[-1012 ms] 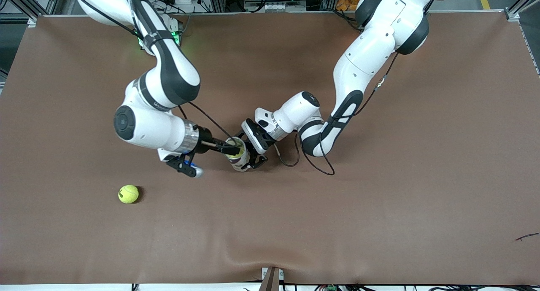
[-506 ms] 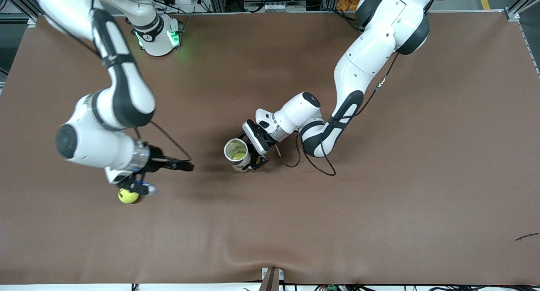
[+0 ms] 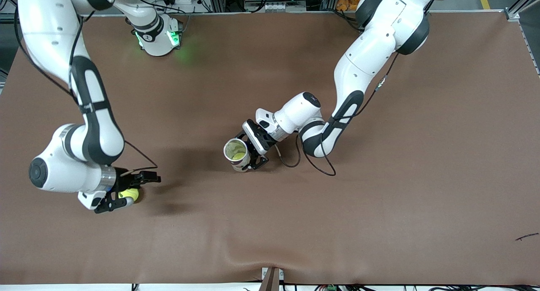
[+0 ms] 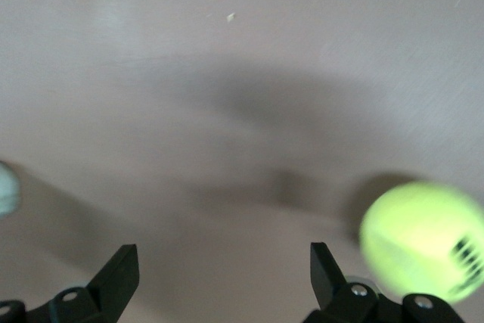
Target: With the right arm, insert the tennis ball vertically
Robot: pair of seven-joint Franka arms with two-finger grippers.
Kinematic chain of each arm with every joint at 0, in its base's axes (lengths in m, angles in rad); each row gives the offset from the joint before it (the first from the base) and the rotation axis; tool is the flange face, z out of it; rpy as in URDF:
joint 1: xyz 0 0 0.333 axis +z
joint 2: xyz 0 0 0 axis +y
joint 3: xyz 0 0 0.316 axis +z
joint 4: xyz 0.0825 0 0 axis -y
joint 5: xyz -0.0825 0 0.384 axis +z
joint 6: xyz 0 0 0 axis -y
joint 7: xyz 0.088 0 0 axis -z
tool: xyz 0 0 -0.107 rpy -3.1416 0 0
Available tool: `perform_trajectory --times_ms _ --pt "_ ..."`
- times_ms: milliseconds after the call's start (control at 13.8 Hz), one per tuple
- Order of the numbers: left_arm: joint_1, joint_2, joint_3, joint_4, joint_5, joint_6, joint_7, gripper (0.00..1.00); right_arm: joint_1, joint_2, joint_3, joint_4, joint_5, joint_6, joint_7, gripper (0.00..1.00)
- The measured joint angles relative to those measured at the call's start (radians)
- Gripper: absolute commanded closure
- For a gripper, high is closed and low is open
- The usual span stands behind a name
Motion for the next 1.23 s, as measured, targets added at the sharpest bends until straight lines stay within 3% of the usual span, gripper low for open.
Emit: perform_trajectory --times_ms 217,723,1228 --pt "0.004 0.0 0.0 0.001 0.0 0.001 0.0 0.12 -0.012 0.038 0.0 0.019 -0.051 0.078 -0.139 0.0" --pt "0.008 0.0 0.0 0.002 0.0 0.005 0.0 0.12 -0.059 0.066 -0.001 0.033 -0.068 0.166 -0.548 0.0" --pt "0.008 0.0 0.0 0.002 0.0 0.005 0.0 0.12 -0.094 0.109 0.003 0.03 -0.068 0.194 -0.622 0.0"
